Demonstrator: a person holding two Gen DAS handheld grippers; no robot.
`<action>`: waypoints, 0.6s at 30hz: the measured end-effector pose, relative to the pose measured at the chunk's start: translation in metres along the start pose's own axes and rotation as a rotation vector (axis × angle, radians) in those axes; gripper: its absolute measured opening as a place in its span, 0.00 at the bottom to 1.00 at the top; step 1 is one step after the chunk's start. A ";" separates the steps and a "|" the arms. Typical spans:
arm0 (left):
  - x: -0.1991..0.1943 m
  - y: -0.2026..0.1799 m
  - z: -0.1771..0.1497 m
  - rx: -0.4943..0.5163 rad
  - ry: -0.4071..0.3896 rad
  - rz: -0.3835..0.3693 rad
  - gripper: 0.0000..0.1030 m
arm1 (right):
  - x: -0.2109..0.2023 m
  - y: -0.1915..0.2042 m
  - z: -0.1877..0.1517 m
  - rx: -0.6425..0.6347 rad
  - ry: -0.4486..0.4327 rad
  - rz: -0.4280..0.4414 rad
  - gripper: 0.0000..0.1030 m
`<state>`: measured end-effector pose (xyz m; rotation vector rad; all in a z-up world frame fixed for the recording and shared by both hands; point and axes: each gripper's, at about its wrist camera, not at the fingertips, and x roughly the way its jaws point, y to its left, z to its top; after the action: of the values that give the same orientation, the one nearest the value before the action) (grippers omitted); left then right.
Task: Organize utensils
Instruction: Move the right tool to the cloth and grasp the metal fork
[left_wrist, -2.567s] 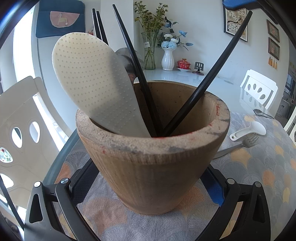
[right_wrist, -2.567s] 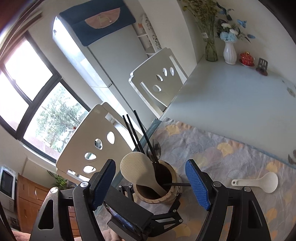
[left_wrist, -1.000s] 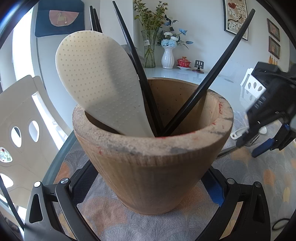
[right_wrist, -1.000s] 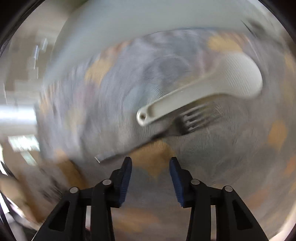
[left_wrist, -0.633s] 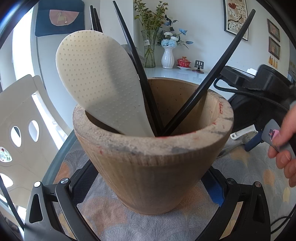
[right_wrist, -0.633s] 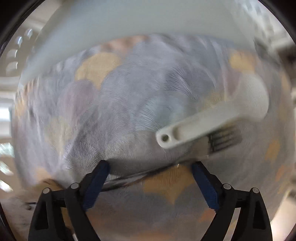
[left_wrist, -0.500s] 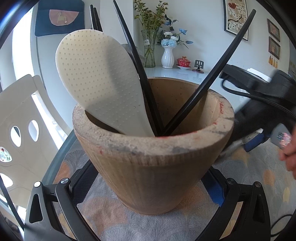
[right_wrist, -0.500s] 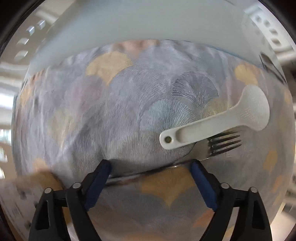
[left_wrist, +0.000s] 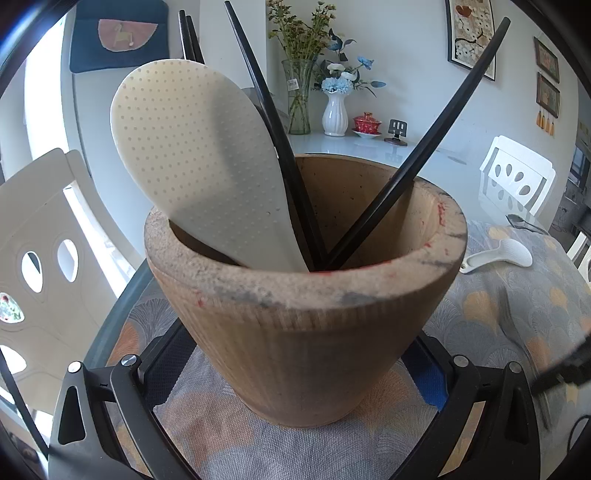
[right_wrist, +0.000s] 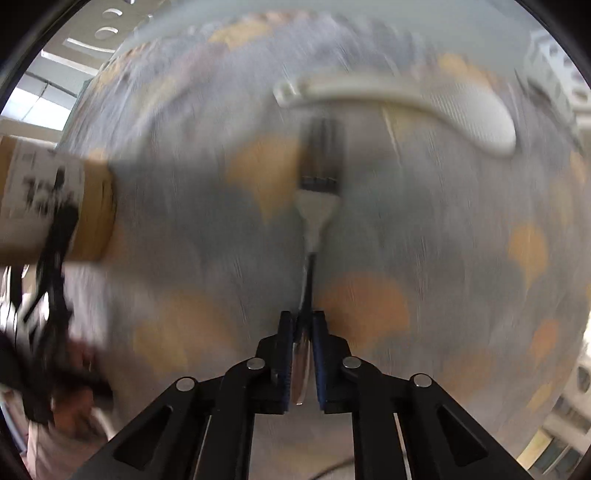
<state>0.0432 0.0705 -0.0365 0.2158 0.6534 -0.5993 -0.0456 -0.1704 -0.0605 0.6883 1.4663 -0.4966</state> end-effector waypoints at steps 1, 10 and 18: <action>0.000 0.000 0.000 0.000 0.000 0.000 1.00 | 0.001 -0.011 -0.013 0.009 0.022 0.028 0.09; 0.000 0.000 0.000 0.000 0.000 0.000 1.00 | -0.014 -0.055 -0.006 0.069 -0.098 0.085 0.46; 0.001 0.000 0.000 0.001 0.002 0.002 1.00 | -0.009 -0.029 0.015 -0.069 -0.191 -0.086 0.28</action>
<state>0.0437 0.0706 -0.0371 0.2179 0.6542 -0.5977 -0.0548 -0.2026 -0.0551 0.5106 1.3308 -0.5603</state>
